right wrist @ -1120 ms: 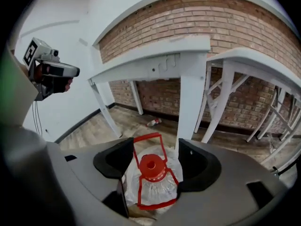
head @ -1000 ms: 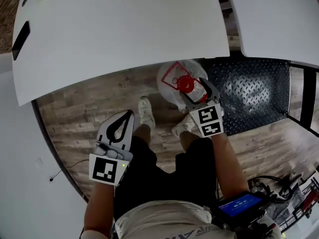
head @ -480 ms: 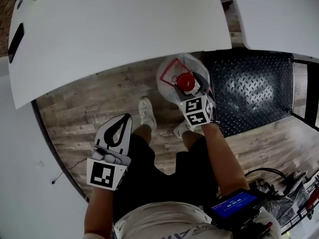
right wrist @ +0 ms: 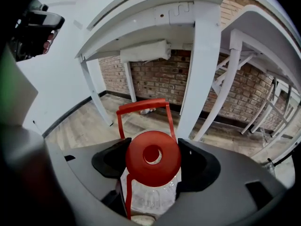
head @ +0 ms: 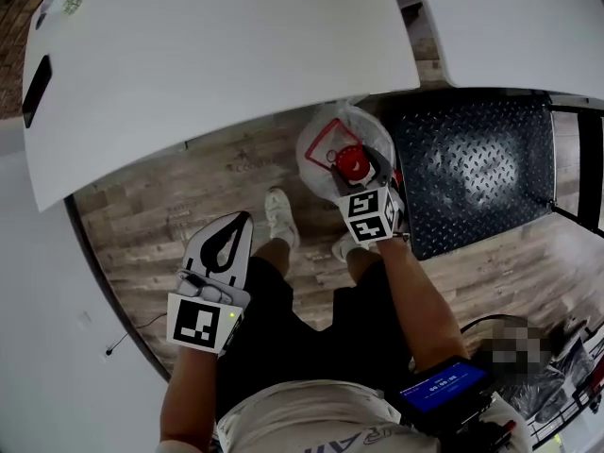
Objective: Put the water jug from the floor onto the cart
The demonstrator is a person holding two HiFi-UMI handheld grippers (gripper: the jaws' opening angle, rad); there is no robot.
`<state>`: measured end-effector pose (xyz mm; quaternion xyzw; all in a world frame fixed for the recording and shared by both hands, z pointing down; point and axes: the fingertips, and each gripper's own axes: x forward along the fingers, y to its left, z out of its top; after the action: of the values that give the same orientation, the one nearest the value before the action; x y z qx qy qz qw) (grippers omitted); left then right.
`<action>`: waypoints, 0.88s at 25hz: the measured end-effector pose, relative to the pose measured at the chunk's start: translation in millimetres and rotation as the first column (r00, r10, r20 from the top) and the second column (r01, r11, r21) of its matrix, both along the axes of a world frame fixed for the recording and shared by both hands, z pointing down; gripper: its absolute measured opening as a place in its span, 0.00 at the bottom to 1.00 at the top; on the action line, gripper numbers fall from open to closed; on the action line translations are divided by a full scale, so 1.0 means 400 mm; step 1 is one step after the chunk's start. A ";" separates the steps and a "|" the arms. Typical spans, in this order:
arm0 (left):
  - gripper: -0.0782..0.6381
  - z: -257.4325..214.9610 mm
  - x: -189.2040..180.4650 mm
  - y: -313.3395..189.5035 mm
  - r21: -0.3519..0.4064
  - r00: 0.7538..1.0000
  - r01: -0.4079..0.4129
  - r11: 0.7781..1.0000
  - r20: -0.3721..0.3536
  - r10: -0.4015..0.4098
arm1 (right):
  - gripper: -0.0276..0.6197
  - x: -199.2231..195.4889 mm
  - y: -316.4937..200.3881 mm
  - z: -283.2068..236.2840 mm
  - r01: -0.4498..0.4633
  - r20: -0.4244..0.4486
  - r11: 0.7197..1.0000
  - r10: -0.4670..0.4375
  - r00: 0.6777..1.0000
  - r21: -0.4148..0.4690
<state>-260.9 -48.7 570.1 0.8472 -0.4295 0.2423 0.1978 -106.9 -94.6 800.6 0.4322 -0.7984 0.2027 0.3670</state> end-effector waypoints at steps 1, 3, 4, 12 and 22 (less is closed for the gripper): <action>0.11 -0.005 0.003 -0.002 -0.003 1.000 -0.009 1.000 0.006 0.009 | 0.53 0.006 0.011 -0.024 -0.014 0.008 1.000 0.014 1.000 0.008; 0.11 -0.024 0.019 -0.014 0.009 0.999 -0.036 0.999 0.004 0.036 | 0.53 0.014 0.035 -0.084 -0.039 0.028 0.999 0.038 0.999 0.022; 0.11 -0.036 0.030 -0.021 0.013 0.999 -0.045 0.999 -0.002 0.045 | 0.53 0.019 0.048 -0.117 -0.053 0.041 0.998 0.052 0.998 0.024; 0.11 -0.130 0.222 -0.099 0.072 0.969 -0.241 0.968 -0.046 0.244 | 0.53 0.153 0.132 -0.391 -0.184 0.151 0.983 0.181 0.972 0.004; 0.11 -0.216 0.692 -0.126 0.144 0.805 -0.573 0.806 -0.082 0.587 | 0.53 0.580 0.279 -0.661 -0.546 0.123 0.836 0.537 0.834 0.053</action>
<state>16.0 -99.1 483.8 0.9609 -0.1495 0.2141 0.0922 125.2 16.8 536.1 0.6449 -0.6691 0.2859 0.2339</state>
